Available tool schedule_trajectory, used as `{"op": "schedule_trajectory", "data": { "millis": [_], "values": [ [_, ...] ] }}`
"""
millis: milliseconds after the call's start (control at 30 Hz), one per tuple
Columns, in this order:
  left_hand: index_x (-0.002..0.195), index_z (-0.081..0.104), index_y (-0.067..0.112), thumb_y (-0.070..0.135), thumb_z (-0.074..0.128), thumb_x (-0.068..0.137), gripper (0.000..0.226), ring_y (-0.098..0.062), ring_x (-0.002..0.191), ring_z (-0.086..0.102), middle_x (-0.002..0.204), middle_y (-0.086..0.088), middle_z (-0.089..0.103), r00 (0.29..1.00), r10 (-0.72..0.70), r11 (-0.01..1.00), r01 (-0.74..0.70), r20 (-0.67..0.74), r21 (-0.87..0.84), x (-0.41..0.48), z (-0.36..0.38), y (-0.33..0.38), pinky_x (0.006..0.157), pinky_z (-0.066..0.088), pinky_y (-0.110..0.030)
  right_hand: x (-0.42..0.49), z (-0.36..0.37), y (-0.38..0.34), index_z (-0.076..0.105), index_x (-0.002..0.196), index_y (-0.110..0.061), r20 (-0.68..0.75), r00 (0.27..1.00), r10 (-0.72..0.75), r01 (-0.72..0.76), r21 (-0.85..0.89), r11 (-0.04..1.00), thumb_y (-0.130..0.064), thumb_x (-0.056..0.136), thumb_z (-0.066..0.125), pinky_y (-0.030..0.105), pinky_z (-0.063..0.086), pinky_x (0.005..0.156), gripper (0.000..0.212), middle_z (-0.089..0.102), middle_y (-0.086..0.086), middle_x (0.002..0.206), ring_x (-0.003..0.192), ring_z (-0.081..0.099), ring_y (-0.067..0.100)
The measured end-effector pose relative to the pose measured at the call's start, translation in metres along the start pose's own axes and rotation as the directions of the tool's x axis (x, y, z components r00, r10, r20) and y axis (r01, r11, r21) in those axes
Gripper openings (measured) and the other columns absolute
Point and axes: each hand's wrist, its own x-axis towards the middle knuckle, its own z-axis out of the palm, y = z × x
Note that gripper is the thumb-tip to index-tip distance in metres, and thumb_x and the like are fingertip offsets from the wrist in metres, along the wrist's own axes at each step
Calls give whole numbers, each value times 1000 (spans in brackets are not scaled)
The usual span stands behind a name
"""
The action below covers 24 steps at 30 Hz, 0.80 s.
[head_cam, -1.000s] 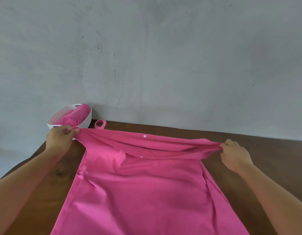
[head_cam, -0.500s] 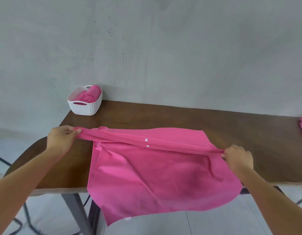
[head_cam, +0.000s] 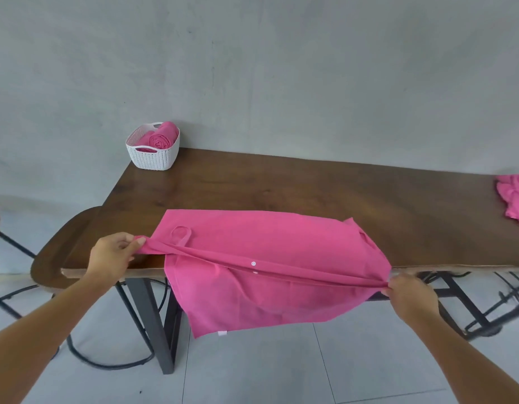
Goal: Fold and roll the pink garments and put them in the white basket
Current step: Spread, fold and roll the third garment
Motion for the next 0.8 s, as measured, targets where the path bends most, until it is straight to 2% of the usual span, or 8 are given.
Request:
{"op": "schedule_trajectory", "data": {
  "millis": [100, 200, 300, 400, 467, 567, 700, 800],
  "values": [
    [81, 74, 11, 26, 73, 92, 19, -25, 86, 69, 86, -6, 74, 1000, 10, 1000, -9, 15, -24, -19, 1, -1, 83, 56, -41, -12, 8, 14, 66, 95, -23, 10, 999, -36, 36, 29, 999, -47, 100, 51, 30, 46, 71, 29, 50, -8, 82, 85, 61, 16],
    [78, 75, 10, 23, 74, 91, 19, -25, 84, 67, 84, -7, 73, 1000, 11, 999, -11, 1, -33, -38, 4, 2, 81, 50, -38, -26, 12, 29, 61, 92, -24, 15, 998, -56, 55, 48, 997, -49, 101, 47, 30, 49, 68, 30, 51, -10, 81, 79, 61, 14],
    [75, 76, 11, 25, 76, 90, 20, -29, 84, 67, 81, -8, 73, 1000, 4, 1000, -4, -8, -25, -57, 7, -2, 81, 50, -41, -42, 12, 44, 53, 87, -27, 12, 997, -78, 77, 30, 997, -46, 102, 47, 26, 43, 62, 25, 48, -10, 77, 73, 56, 12],
    [74, 76, 14, 29, 77, 89, 21, -33, 84, 68, 78, -8, 73, 999, -8, 1000, 9, -31, 13, -78, 9, -4, 83, 54, -48, -60, 17, 63, 58, 93, -26, 35, 995, -95, 93, 68, 993, -44, 102, 48, 25, 47, 64, 23, 54, -10, 80, 76, 62, 12],
    [72, 75, 15, 26, 77, 89, 20, -31, 82, 67, 77, -6, 73, 999, -11, 999, 13, -48, 45, -96, 13, -2, 79, 51, -42, -75, 22, 77, 60, 95, -27, 62, 991, -115, 111, 70, 991, -45, 102, 49, 25, 50, 68, 22, 57, -10, 83, 79, 64, 10],
    [70, 74, 13, 20, 77, 89, 21, -29, 78, 64, 74, -8, 71, 996, -16, 997, 22, -84, 77, -124, 19, 0, 75, 45, -37, -97, 31, 98, 56, 92, -28, 56, 992, -112, 107, 88, 990, -45, 102, 48, 23, 53, 68, 21, 58, -10, 78, 74, 62, 6],
    [72, 72, 12, 18, 78, 89, 19, -29, 78, 62, 76, -11, 70, 987, -76, 997, 75, -139, -8, -162, 28, 5, 78, 46, -38, -108, 28, 132, 56, 86, -25, 17, 994, -108, 106, 80, 991, -37, 102, 49, 25, 51, 64, 21, 55, -11, 76, 70, 60, 7],
    [73, 71, 11, 18, 76, 90, 20, -30, 82, 62, 80, -13, 69, 979, -126, 990, 113, -163, -83, -194, 40, 5, 81, 46, -38, -114, 22, 156, 58, 82, -22, -13, 992, -125, 125, 54, 991, -39, 101, 51, 26, 45, 59, 27, 56, -9, 77, 69, 59, 9]
  ]
}}
